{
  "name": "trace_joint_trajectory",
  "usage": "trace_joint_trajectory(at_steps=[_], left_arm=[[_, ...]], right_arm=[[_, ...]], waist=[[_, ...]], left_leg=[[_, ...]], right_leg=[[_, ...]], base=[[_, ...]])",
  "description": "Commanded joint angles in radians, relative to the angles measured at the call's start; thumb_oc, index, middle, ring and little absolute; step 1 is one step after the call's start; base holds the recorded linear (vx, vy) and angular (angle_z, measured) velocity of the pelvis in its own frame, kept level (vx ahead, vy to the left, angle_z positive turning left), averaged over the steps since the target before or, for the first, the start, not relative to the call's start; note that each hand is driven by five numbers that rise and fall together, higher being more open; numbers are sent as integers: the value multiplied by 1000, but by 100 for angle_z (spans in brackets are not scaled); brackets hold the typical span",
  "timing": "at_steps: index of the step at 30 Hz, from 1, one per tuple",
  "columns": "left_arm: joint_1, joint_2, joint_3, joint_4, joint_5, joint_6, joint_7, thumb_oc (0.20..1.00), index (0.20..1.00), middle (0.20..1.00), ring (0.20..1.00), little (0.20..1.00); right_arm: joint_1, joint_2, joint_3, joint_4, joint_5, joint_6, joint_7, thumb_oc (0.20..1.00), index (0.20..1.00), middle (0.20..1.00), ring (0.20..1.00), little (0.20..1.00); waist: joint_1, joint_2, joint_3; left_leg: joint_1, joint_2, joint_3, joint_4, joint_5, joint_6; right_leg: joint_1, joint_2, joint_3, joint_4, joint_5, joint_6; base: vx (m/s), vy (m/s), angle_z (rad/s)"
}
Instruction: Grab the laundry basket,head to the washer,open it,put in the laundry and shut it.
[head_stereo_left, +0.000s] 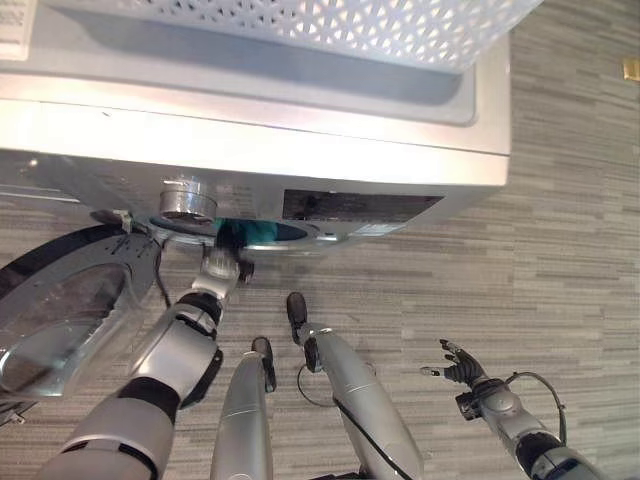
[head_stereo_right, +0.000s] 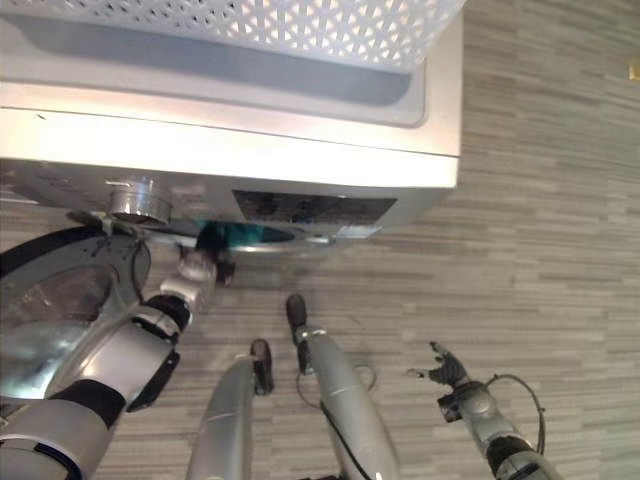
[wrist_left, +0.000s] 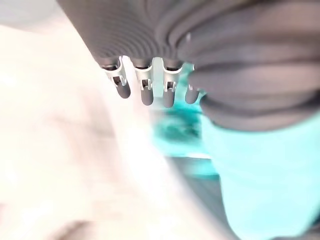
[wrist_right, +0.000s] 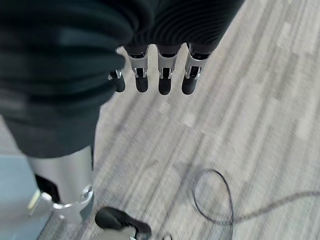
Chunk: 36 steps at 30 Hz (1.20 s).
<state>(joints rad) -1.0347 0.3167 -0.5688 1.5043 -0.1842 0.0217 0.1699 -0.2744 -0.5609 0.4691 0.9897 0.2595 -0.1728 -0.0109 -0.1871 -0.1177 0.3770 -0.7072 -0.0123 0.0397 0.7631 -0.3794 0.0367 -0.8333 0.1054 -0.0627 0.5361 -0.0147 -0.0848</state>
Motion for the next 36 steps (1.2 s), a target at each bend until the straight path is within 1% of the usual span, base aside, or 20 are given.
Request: trace_joint_trajectory(at_steps=[1,2,6,9,11,16,17,18,19,20,22,23,24,25,26,27,28,29,30,36], left_arm=[[-98,74,16,-44,210,-12,23,1000,1000,1000,1000,1000],[-131,84,-130,-90,470,5,20,1000,1000,1000,1000,1000],[-132,82,-105,-126,454,-9,33,1000,1000,1000,1000,1000],[-106,85,67,-196,143,-93,95,1000,1000,1000,1000,1000],[-44,52,295,-331,-388,-211,85,1000,1000,1000,1000,1000],[-88,75,78,-189,91,-97,119,1000,1000,1000,1000,1000],[-135,98,-32,-168,322,-51,166,1000,1000,1000,1000,1000],[-147,110,-133,-202,472,-37,129,1000,1000,1000,1000,1000],[-132,106,-145,-188,503,-16,99,1000,1000,1000,1000,1000],[-108,94,-88,-134,431,-3,71,1000,1000,1000,1000,1000],[-123,88,-44,-143,359,-35,67,1000,1000,1000,1000,1000],[-146,102,-79,-176,444,-22,118,1000,1000,1000,1000,1000],[-141,101,-150,-221,489,-42,47,1000,1000,1000,1000,1000],[-141,101,-151,-221,489,-42,46,1000,1000,1000,1000,1000],[-151,99,-36,-191,351,-39,114,1000,1000,1000,1000,1000],[-160,104,-62,-217,371,-50,107,1000,1000,1000,1000,1000],[-148,99,-10,-207,301,-57,121,1000,1000,1000,1000,1000],[-162,104,3,-208,304,-59,162,1000,1000,1000,1000,1000],[-187,122,-40,-259,406,-62,228,1000,1000,1000,1000,1000],[-125,135,-9,-271,421,-64,306,1000,1000,1000,1000,1000]], right_arm=[[49,-29,-33,-3,-2,4,10,1000,1000,1000,1000,1000],[50,-47,-28,-48,-34,-11,3,1000,1000,1000,1000,1000],[75,-46,-37,-55,-46,-19,9,1000,1000,1000,1000,1000],[105,-32,-42,-61,-42,-27,-11,1000,1000,1000,1000,1000],[129,7,-42,-29,-33,-30,-35,1000,1000,1000,1000,1000],[85,10,-8,-13,-41,-32,-39,1000,1000,1000,1000,1000],[86,6,3,-16,-60,-36,-38,1000,1000,1000,1000,1000],[86,-6,0,-47,-67,-41,-39,1000,1000,1000,1000,1000],[85,-15,-9,-59,-67,-46,-37,1000,1000,1000,1000,1000],[78,-22,-17,-47,-60,-46,-31,1000,1000,1000,1000,1000],[81,-31,-26,-41,-51,-39,-27,1000,1000,1000,1000,1000],[85,-18,-24,-21,-48,-38,-26,1000,1000,1000,1000,1000],[83,-24,-21,-33,-55,-38,-26,1000,1000,1000,1000,1000],[84,-24,-22,-33,-55,-38,-26,1000,1000,1000,1000,1000],[91,-17,-16,-29,-50,-33,-19,1000,1000,1000,1000,1000],[95,-21,-20,-41,-49,-37,-20,1000,1000,1000,1000,1000],[100,-25,-23,-42,-48,-38,-20,1000,1000,1000,1000,1000],[108,-21,-18,-39,-51,-39,-20,1000,1000,1000,1000,1000],[117,-17,-16,-40,-60,-50,-26,1000,1000,1000,1000,1000],[120,-10,-22,-51,-71,-82,-61,1000,1000,1000,1000,1000]], waist=[[-46,-21,-48],[-51,-19,-53],[-42,-15,-42],[-29,-10,-28],[-18,-8,-17],[-26,-13,-9],[-27,-8,-12],[-27,-4,-11],[-24,-3,-11],[-21,0,-12],[-19,5,-12],[-12,12,-13],[-15,12,-12],[-14,11,-11],[-11,15,-9],[-13,11,-8],[-12,9,-7],[-11,10,-6],[-10,11,-5],[-6,2,7]], left_leg=[[-100,9,-62,70,31,11],[-114,13,-64,78,29,14],[-123,15,-66,76,33,19],[-135,3,-67,82,35,21],[-144,-6,-72,99,20,28],[-127,0,-51,67,39,27],[-132,-1,-50,64,44,25],[-133,2,-48,64,42,24],[-136,5,-45,68,39,24],[-144,6,-42,75,38,25],[-151,6,-42,81,38,25],[-153,1,-47,81,43,24],[-153,3,-47,81,42,24],[-153,3,-46,82,42,24],[-155,-2,-49,77,47,24],[-155,-3,-48,76,47,24],[-155,-3,-47,74,48,25],[-157,-7,-50,75,49,24],[-157,-8,-50,71,49,24],[-146,-9,-43,51,55,27]], right_leg=[[35,-40,31,48,-108,109],[31,-40,29,39,-96,119],[22,-42,25,38,-92,123],[12,-46,30,46,-95,117],[4,-43,35,51,-102,114],[21,-41,50,4,-71,115],[18,-43,51,0,-69,116],[14,-42,53,2,-69,118],[12,-41,53,6,-72,118],[8,-42,54,8,-71,119],[2,-44,52,10,-70,119],[1,-47,49,9,-70,116],[1,-47,49,8,-70,118],[1,-47,49,8,-70,118],[3,-52,46,4,-65,116],[3,-51,47,3,-63,116],[2,-53,45,0,-61,116],[3,-55,45,-3,-60,115],[4,-55,44,-9,-58,117],[12,-55,51,-37,-45,123]], base=[[-20,25,-5],[-30,28,-6],[-24,32,-8],[-26,37,-5],[0,18,1],[-16,35,-4],[-14,55,-26],[-11,35,-17],[-16,37,-9],[-24,28,-5],[-22,4,-9],[-15,-16,-5],[-9,-15,4],[-21,-8,9],[-23,-11,7],[-26,-13,7],[-14,-9,7],[-7,-9,6],[0,0,0],[0,0,0]])
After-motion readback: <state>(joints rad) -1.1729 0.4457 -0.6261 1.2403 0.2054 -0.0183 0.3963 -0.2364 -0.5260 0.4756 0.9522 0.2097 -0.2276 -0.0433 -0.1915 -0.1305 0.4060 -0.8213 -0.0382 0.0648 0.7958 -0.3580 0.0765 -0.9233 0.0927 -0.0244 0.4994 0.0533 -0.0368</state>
